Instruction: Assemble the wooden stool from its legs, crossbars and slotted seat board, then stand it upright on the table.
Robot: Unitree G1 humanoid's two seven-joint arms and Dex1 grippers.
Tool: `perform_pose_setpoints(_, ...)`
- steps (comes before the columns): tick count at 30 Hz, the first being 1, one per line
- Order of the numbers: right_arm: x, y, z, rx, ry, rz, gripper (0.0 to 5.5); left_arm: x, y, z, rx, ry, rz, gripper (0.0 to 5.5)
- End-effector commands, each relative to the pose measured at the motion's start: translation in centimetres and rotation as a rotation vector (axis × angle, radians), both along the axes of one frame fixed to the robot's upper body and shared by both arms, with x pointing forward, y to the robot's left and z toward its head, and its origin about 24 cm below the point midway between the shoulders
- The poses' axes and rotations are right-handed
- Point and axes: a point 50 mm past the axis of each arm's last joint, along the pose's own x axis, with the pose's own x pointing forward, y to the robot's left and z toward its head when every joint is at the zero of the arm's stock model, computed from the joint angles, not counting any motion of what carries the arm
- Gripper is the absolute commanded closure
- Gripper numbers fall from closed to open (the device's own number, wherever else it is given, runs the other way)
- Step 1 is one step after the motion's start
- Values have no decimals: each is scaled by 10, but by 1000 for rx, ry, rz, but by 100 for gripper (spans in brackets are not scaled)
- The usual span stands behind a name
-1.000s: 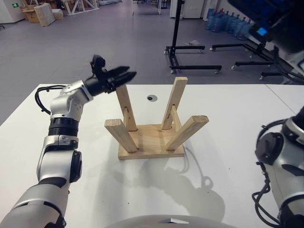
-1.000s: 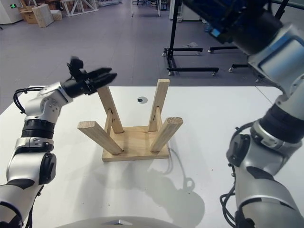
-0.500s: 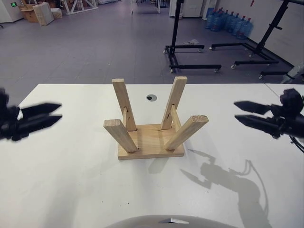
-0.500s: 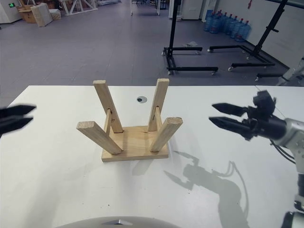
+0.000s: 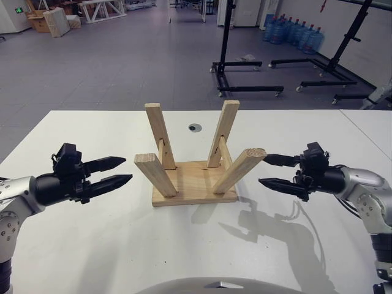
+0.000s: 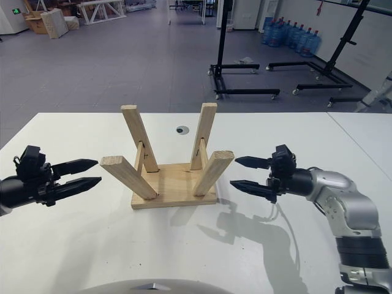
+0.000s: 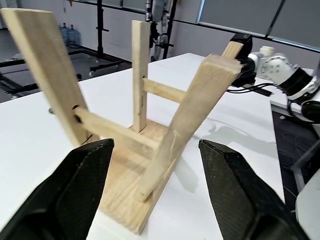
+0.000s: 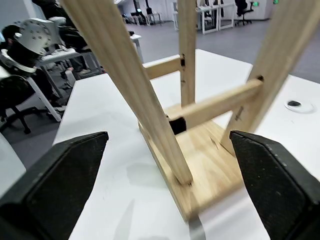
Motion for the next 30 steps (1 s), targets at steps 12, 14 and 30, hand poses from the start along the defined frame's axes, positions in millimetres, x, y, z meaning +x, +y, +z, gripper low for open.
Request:
perform_pose_setpoints(12,14,46,5,63,-46,92,101,20,-45,-7,-44,-29,-148,237)
perform_pose_setpoints(14,15,47,4,61,-44,95,121,19,-47,-12,-47,-19,-161,237)
perform_pose_setpoints(30,12,43,5,130,19,98,379,29,-47,-5,-163,-23,-134,271)
